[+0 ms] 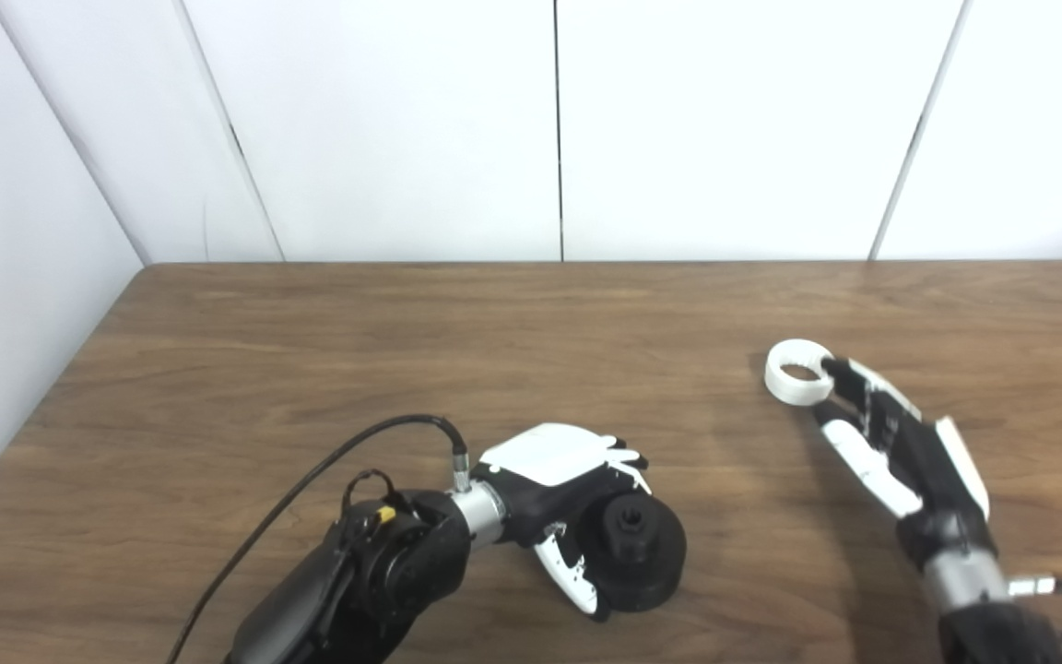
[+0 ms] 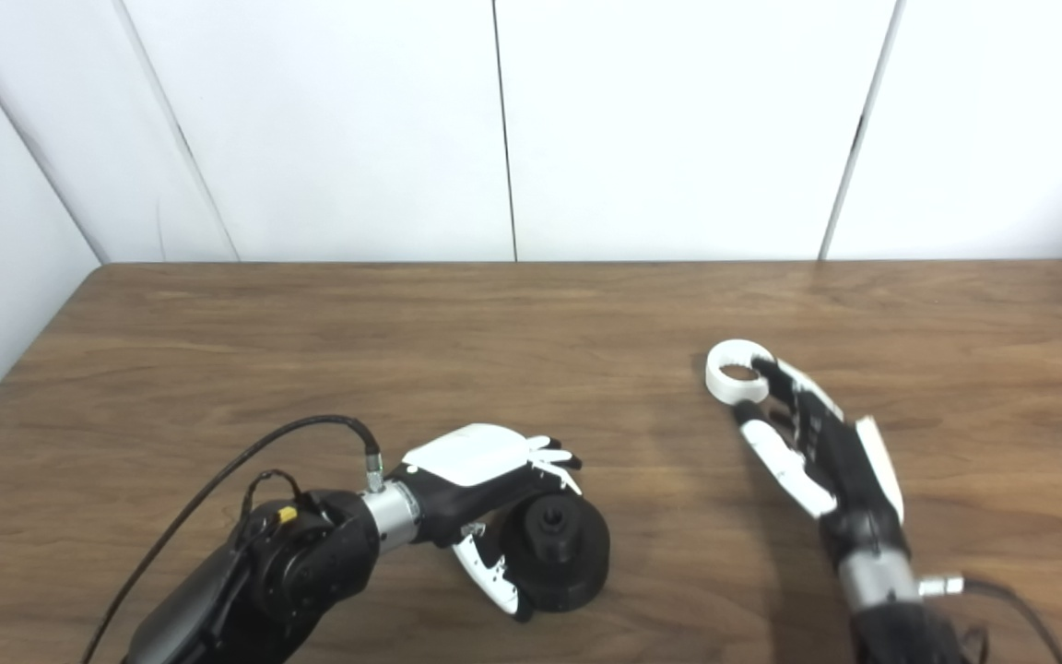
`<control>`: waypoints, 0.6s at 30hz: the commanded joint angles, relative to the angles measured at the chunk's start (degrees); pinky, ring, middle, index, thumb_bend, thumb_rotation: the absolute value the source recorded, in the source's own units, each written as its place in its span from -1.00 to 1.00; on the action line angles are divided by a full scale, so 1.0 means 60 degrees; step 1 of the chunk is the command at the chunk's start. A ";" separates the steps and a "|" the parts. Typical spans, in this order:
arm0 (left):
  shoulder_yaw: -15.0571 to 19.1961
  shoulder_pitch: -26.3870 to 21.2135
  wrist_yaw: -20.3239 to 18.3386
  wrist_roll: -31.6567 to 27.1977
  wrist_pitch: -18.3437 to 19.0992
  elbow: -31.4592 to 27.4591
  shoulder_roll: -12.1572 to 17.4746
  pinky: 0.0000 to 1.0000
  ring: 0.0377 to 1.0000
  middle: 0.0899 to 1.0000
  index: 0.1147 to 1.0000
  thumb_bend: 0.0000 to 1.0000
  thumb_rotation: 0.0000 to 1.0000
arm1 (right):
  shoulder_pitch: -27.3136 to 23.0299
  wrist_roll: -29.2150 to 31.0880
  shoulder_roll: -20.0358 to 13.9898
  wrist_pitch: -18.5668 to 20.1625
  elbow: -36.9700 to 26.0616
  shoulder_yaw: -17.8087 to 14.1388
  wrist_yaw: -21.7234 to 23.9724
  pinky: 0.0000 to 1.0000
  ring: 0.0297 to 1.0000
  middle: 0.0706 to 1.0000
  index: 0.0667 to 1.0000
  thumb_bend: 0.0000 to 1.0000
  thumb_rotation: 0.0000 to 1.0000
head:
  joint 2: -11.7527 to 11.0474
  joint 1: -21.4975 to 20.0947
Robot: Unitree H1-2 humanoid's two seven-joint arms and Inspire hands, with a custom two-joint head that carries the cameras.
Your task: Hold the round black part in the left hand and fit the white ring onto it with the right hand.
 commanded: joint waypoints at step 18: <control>-0.0138 0.0053 -0.0246 0.0110 -0.0167 0.0209 -0.0189 0.83 1.00 0.90 0.38 0.67 -0.60 | -0.3203 -0.2176 -0.1300 -0.0125 0.2834 0.0662 0.0118 0.93 0.99 0.85 0.37 0.78 -0.40 | -0.0028 -0.0078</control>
